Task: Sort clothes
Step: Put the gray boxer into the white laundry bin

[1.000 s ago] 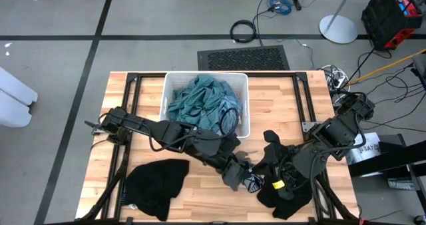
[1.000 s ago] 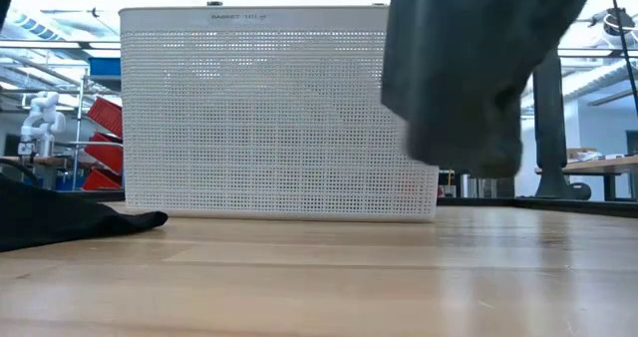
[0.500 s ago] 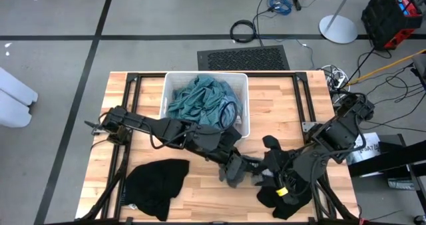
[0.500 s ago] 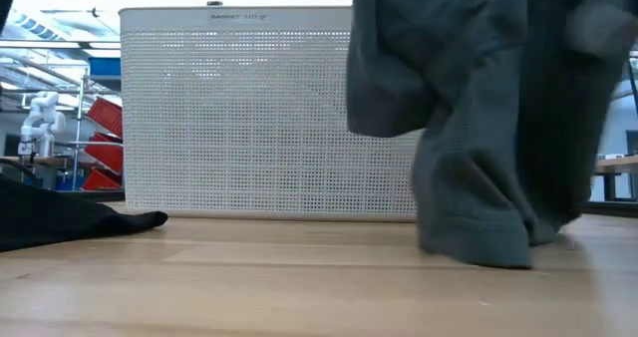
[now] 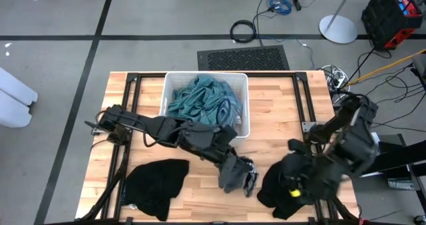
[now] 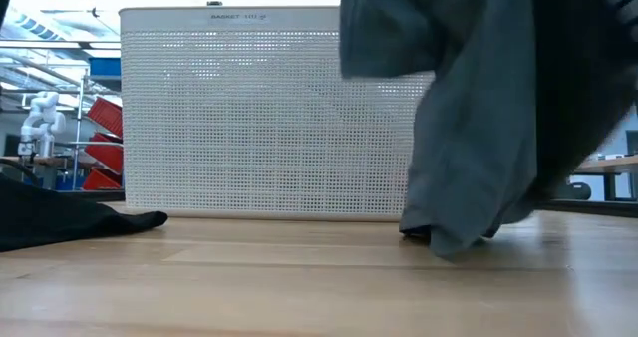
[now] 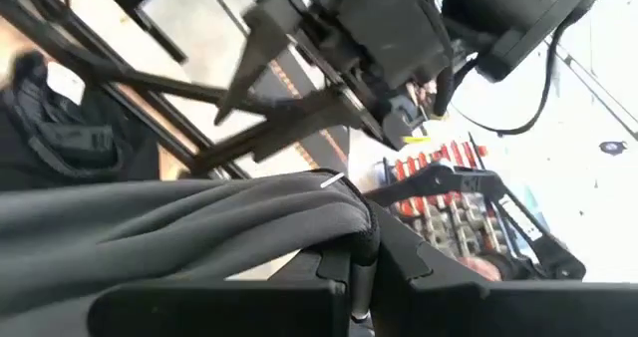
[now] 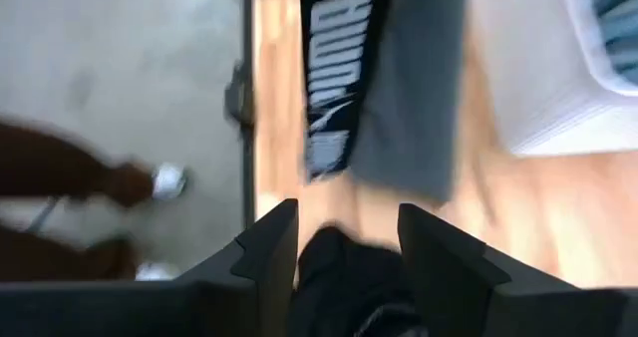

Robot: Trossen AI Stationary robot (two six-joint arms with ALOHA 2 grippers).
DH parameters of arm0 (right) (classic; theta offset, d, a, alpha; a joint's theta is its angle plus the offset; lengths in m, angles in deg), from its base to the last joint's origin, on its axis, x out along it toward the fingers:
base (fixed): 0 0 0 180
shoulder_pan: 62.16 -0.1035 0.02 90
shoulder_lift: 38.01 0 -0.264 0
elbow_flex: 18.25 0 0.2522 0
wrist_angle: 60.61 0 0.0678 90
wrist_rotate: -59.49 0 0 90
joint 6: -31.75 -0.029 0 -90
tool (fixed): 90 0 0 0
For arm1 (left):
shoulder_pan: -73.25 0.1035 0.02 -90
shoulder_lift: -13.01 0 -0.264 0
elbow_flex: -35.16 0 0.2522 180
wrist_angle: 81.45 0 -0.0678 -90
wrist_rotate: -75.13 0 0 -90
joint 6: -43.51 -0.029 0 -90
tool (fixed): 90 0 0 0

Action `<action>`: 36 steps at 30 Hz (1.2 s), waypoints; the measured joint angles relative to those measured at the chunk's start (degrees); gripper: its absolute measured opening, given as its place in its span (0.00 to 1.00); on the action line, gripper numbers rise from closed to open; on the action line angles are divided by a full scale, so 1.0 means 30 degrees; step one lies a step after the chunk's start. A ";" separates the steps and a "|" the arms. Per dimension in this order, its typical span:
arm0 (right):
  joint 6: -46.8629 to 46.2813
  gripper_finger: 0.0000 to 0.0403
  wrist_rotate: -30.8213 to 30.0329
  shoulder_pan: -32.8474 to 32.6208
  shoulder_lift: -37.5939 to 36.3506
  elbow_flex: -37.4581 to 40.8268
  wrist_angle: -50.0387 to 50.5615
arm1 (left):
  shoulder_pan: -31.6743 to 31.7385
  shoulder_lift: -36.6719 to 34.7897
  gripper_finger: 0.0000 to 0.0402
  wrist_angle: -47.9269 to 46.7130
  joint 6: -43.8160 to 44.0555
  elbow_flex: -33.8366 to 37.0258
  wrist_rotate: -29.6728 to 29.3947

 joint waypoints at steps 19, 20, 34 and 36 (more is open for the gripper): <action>0.5741 0.40 -0.3520 -0.1099 -0.2628 1.7236 -1.6415 | 0.0266 -0.0510 0.04 0.1805 -0.0309 0.0007 -0.0024; 0.5954 0.40 -0.3564 -0.1112 -0.2442 1.7561 -1.6710 | 0.0284 -0.0528 0.04 0.2016 -0.0309 0.0007 0.0058; 0.8518 0.40 -0.6297 -0.0880 0.0241 1.7783 -2.2316 | 0.0503 -0.0561 0.04 0.2846 0.0704 0.0015 0.0285; 0.8539 0.40 -0.7407 -0.0851 0.0345 1.7783 -2.2988 | 0.0566 -0.0561 0.04 0.3469 0.0704 0.0015 0.0285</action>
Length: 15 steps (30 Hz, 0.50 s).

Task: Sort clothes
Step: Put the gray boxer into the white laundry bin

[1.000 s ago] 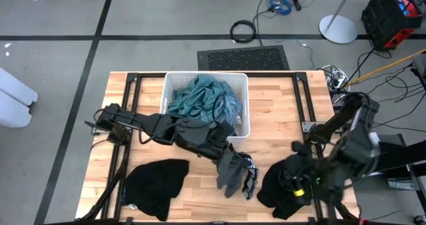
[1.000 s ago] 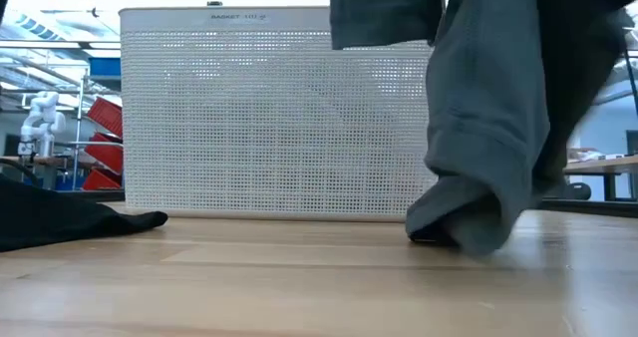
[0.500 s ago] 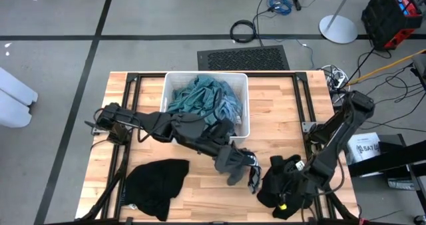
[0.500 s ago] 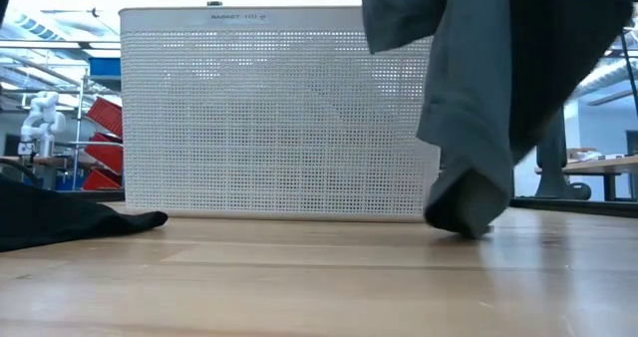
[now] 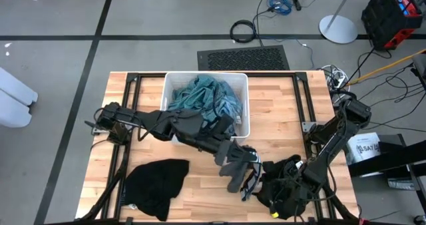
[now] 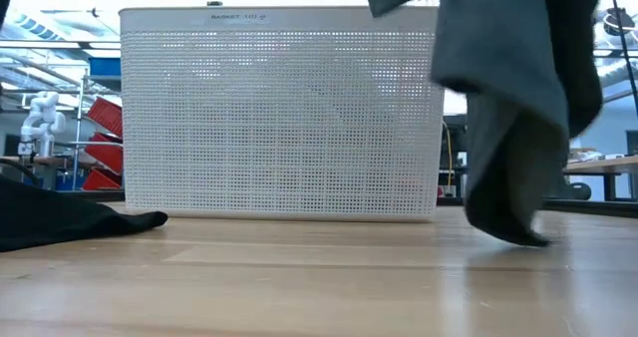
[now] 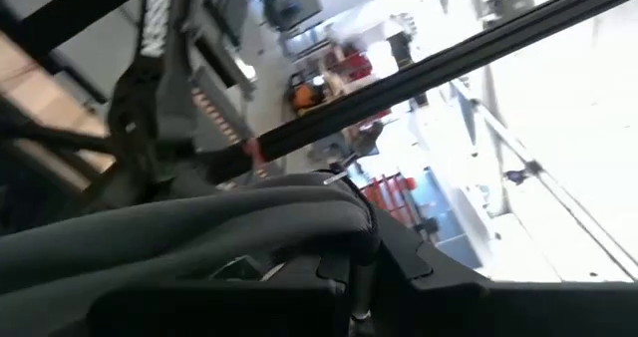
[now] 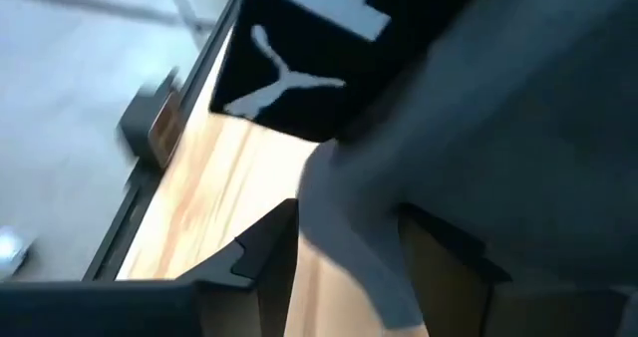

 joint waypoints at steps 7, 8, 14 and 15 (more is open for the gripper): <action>0.2037 0.40 -0.2623 0.0373 0.0007 -0.0007 -0.3502 | 0.0231 0.0000 0.04 0.0819 0.0000 -0.0007 -0.0010; 0.2547 0.40 -0.2626 0.0508 0.0007 -0.0007 -0.3992 | 0.0254 0.0000 0.04 0.0851 -0.0001 -0.0007 -0.0007; 0.4746 0.38 -0.2612 0.1120 0.0007 -0.0007 -0.6423 | 0.0413 0.0000 0.04 0.0761 -0.0007 -0.0007 0.0028; 0.4894 0.36 -0.2583 0.1218 0.0007 -0.0007 -0.6550 | 0.0433 0.0000 0.04 0.0764 -0.0007 -0.0007 0.0135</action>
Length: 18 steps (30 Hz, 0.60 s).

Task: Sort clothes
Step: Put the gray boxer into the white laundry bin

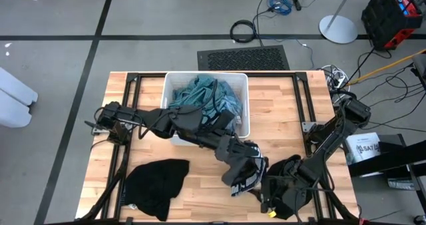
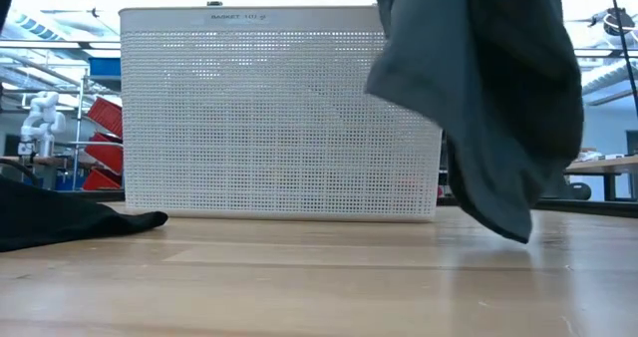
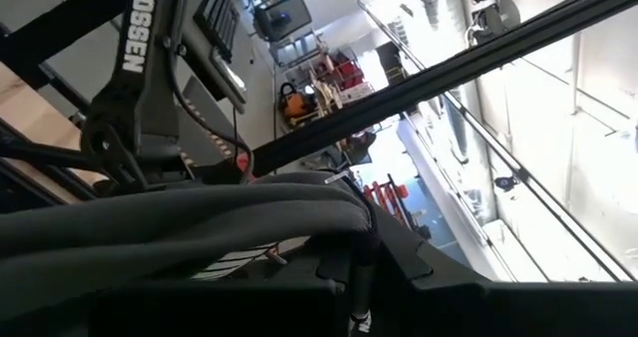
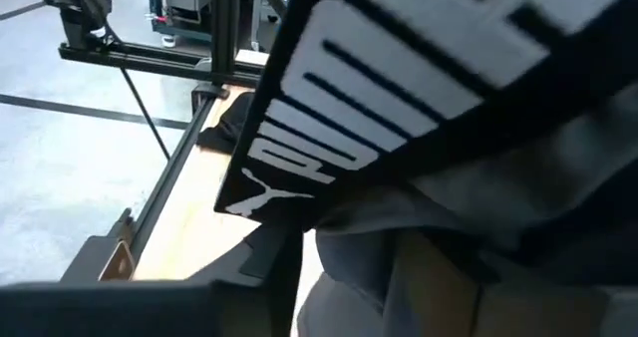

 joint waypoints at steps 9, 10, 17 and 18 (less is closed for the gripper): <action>-0.1188 0.02 0.1610 0.0230 0.0000 0.0000 0.0119 | 0.0022 0.0007 0.04 -0.0036 -0.0019 0.0000 0.0393; -0.1371 0.01 0.1599 0.0231 -0.0008 0.0000 0.0293 | 0.0022 0.0007 0.04 -0.0079 -0.0049 0.0000 0.0431; -0.2257 0.00 0.1457 -0.0781 -0.1397 0.0000 0.1685 | 0.0181 0.0007 0.04 -0.0095 -0.0094 0.0000 0.0970; -0.2250 0.00 0.1416 -0.0986 -0.1703 0.0000 0.1915 | 0.0203 0.0007 0.04 -0.0089 -0.0142 0.0000 0.0984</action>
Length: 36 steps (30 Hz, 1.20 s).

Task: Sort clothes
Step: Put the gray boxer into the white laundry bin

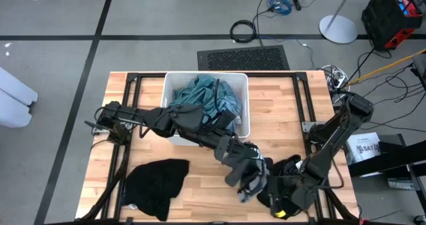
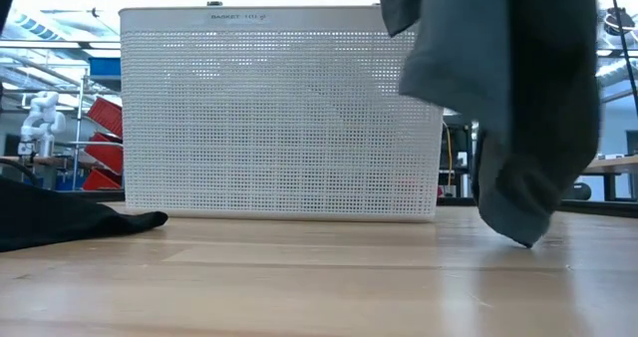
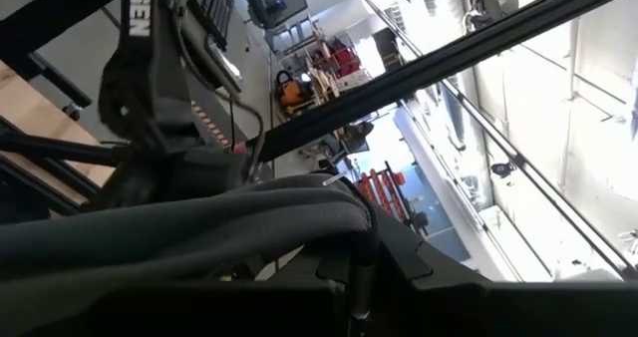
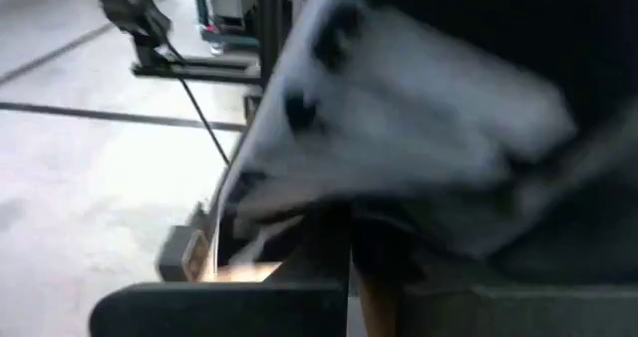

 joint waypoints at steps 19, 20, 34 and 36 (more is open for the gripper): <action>0.4088 0.00 -0.4520 -0.2323 -0.7662 -0.0007 -0.2061 | 0.0118 0.0029 0.04 -0.2893 -0.1063 0.0015 -0.0459; 0.4715 0.00 -0.4521 -0.2118 -0.7746 -0.0007 -0.2777 | 0.0125 0.0029 0.04 -0.2779 -0.1052 0.0015 -0.0765; 0.8597 0.00 -0.2934 0.0489 -0.6311 -0.0007 -0.6958 | 0.0081 0.0610 0.04 -0.2550 -0.0876 0.0015 -0.2159; 0.8590 0.00 -0.2516 0.0550 -0.6275 -0.0007 -0.6937 | 0.0081 0.0627 0.04 -0.2567 -0.0878 0.0016 -0.2186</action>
